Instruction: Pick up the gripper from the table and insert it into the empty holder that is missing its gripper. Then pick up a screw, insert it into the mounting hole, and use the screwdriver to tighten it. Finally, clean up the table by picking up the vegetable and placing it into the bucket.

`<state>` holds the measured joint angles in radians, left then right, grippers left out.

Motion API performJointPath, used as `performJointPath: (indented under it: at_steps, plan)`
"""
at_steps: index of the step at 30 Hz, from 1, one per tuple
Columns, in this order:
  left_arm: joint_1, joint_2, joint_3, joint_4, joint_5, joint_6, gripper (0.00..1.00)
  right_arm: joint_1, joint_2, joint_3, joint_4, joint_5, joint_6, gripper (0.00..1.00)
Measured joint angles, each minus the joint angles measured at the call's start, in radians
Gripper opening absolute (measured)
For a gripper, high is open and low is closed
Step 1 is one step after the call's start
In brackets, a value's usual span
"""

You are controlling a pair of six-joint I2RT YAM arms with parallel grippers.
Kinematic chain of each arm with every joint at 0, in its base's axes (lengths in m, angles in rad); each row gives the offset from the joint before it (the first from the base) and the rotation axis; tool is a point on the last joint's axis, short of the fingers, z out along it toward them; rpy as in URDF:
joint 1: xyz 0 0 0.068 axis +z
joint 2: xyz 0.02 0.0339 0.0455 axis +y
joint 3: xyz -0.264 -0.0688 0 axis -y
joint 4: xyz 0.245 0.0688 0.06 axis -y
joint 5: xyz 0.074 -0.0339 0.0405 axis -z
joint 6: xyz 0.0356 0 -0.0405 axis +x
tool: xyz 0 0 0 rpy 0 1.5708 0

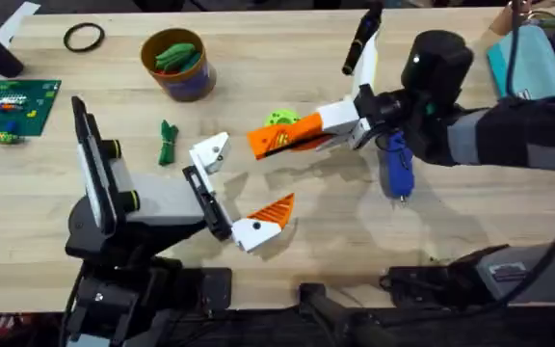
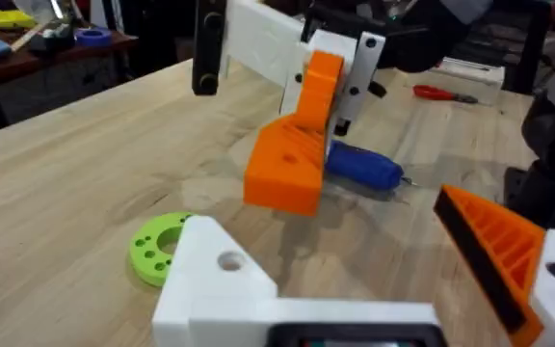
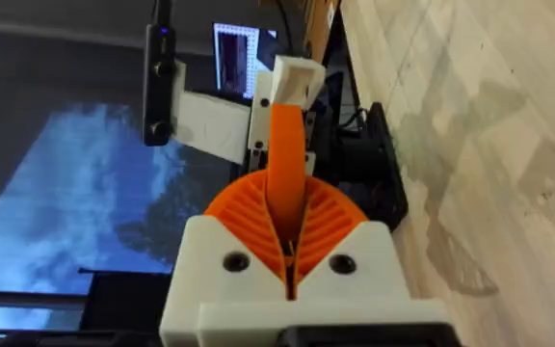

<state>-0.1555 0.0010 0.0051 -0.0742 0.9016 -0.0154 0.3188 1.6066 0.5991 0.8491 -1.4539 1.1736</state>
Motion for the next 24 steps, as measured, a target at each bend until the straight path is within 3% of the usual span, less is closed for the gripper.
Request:
performJointPath:
  at_steps: [11,24]
  plan:
    - [0.0,0.0,0.0,0.0,0.0,0.0,0.986,0.02,0.074,0.0,0.03,-0.03,0.026,0.007]
    - [0.0,0.0,0.0,0.0,0.0,0.0,0.986,0.028,0.077,0.0,0.16,-0.032,0.08,0.007]
